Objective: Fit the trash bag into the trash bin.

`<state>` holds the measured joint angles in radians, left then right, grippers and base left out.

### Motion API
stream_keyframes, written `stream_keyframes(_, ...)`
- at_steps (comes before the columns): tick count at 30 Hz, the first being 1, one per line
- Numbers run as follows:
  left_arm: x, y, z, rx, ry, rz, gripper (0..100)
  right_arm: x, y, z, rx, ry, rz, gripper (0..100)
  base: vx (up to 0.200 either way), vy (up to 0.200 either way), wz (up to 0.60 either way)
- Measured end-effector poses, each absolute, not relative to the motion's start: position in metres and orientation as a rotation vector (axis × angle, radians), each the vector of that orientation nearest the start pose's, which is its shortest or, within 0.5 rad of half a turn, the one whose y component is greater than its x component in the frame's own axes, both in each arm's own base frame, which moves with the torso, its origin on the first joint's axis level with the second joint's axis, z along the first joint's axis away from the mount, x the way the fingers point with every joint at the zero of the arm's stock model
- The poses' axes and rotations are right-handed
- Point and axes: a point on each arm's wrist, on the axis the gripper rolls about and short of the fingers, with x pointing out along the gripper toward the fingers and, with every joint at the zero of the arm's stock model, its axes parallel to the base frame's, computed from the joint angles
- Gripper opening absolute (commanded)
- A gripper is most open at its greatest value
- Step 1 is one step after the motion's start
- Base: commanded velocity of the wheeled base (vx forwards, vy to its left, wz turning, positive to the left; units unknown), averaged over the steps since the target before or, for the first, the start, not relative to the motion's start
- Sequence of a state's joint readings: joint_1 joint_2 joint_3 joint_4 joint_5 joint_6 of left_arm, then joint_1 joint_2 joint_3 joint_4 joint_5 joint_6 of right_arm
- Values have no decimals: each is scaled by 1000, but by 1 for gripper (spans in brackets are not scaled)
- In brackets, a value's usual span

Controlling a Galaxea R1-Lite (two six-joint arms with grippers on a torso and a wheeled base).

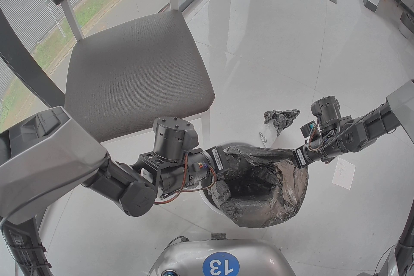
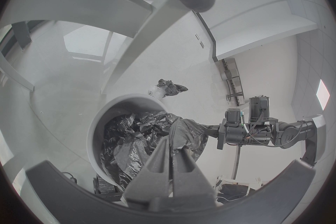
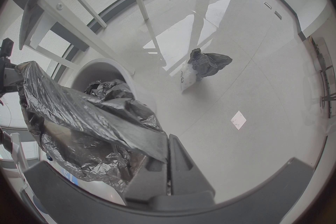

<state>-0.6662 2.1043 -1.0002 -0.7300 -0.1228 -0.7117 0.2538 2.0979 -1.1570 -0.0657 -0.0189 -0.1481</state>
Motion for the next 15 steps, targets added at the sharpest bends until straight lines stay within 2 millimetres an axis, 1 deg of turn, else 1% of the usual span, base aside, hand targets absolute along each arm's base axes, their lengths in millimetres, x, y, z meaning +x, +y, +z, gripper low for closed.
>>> stream_keyframes(4, 311, -243, 97, -565, 623, -594, 0, 373, 91, 83, -253, 846, 273, 0, 0, 0, 0)
stream_keyframes(15, 325, -237, 93, -576, 591, -565, 0, 383, 92, 76, -245, 821, 266, 0, 0, 0, 0)
